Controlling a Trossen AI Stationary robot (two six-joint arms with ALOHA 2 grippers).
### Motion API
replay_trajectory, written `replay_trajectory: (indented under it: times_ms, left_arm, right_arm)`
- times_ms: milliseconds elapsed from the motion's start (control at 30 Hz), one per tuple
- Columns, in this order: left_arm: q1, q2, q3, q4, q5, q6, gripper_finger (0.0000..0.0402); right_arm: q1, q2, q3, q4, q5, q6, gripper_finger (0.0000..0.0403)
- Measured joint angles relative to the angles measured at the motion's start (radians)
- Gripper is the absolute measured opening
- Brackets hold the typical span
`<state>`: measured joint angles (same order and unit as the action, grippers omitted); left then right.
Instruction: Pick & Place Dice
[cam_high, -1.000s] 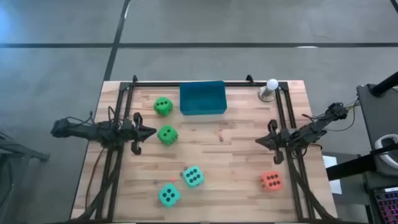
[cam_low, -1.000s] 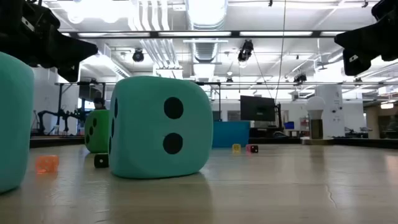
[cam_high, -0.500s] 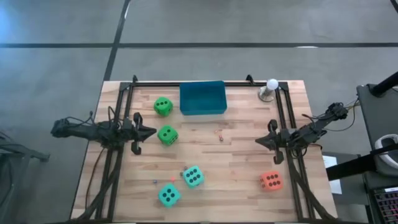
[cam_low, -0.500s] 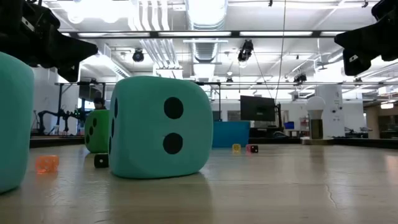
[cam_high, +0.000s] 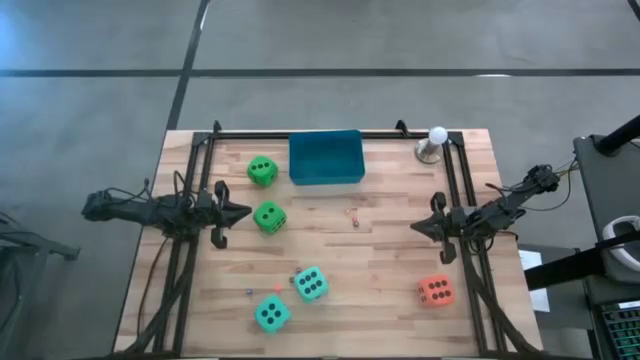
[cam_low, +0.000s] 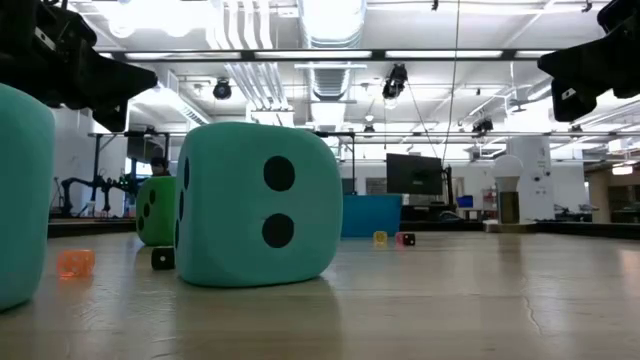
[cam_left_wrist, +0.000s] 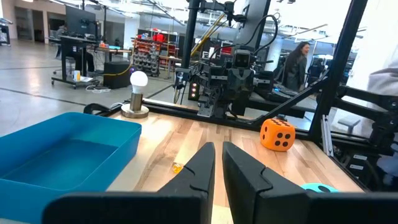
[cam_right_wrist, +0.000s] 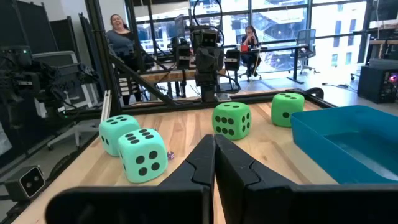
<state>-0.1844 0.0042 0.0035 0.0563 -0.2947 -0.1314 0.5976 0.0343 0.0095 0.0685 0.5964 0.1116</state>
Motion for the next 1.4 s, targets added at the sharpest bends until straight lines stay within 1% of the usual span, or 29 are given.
replay_trajectory:
  times_ms: [900,967,1033,1200,1300,1400]
  left_arm:
    - [0.0,0.0,0.0,0.0,0.0,0.0,0.0038]
    - [0.0,0.0,0.0,0.0,0.0,0.0,0.0038]
    - [0.0,0.0,0.0,0.0,0.0,0.0,0.0038]
    - [0.0,0.0,0.0,0.0,0.0,0.0,0.0038]
    - [0.0,0.0,0.0,0.0,0.0,0.0,0.0038]
    - [0.0,0.0,0.0,0.0,0.0,0.0,0.0038]
  right_arm:
    - [0.0,0.0,0.0,0.01,0.0,-0.012,0.0008]
    - [0.0,0.0,0.0,0.051,0.0,-0.02,0.0008]
    - [0.0,0.0,0.0,0.117,0.006,-0.061,0.0008]
    - [0.0,0.0,0.0,0.339,0.014,-0.192,0.0008]
    - [0.0,0.0,0.001,0.472,0.089,-0.25,0.0008]
    - [0.0,0.0,0.046,0.502,0.194,-0.287,0.0008]
